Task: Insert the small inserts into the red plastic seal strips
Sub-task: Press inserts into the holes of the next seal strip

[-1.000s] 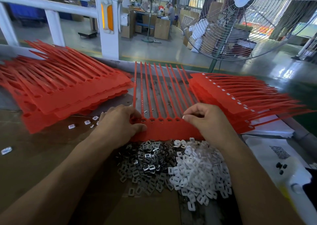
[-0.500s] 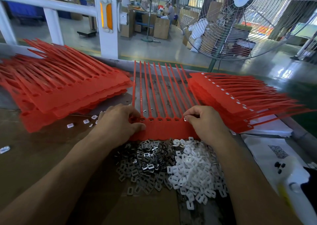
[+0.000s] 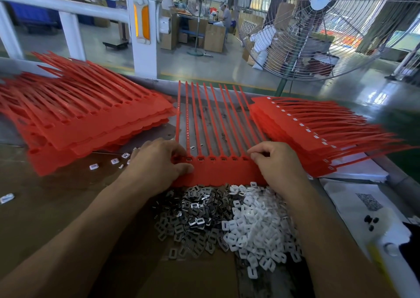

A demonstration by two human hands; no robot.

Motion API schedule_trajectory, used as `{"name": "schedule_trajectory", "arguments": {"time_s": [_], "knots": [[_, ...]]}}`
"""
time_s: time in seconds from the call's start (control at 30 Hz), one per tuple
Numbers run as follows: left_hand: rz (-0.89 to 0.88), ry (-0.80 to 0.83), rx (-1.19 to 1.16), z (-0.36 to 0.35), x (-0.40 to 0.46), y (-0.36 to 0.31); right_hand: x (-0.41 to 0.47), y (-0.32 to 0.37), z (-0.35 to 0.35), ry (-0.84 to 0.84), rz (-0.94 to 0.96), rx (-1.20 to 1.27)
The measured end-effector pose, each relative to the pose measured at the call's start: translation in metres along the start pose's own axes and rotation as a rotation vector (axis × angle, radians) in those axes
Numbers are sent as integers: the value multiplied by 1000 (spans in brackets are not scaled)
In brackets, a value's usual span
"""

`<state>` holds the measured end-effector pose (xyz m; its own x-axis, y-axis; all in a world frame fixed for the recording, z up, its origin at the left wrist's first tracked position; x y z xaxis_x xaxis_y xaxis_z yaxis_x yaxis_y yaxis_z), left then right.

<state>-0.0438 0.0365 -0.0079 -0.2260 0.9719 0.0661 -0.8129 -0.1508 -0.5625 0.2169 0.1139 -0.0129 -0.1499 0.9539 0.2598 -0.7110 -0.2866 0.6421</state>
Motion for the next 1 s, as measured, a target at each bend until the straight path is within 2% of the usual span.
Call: {"name": "schedule_trajectory", "arguments": {"time_s": [0.27,0.5,0.63,0.8,1.0], "knots": [[8,0,-2,0,0,0,-6,9,2,39,71,17],[12,-7,-4,0,1,0,-19,34,-1,428,222,34],[10,-11,-4,-1,1,0,-24,43,0,562,256,61],[5,-17,2,-1,2,1,-26,46,-4,603,304,-5],[10,-14,0,0,0,0,-27,45,-3,593,250,11]]}}
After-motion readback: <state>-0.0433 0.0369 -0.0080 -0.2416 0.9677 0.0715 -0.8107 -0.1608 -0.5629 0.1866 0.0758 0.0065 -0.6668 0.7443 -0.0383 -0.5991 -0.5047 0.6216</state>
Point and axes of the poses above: each hand's wrist, its own x-axis towards the middle knuckle, its own z-axis out of the back of the hand, y = z × x, the point moved 1 cm from there along x, towards the middle knuckle, and after that the axes turned 3 degrees about z, right-handed, at the moved point
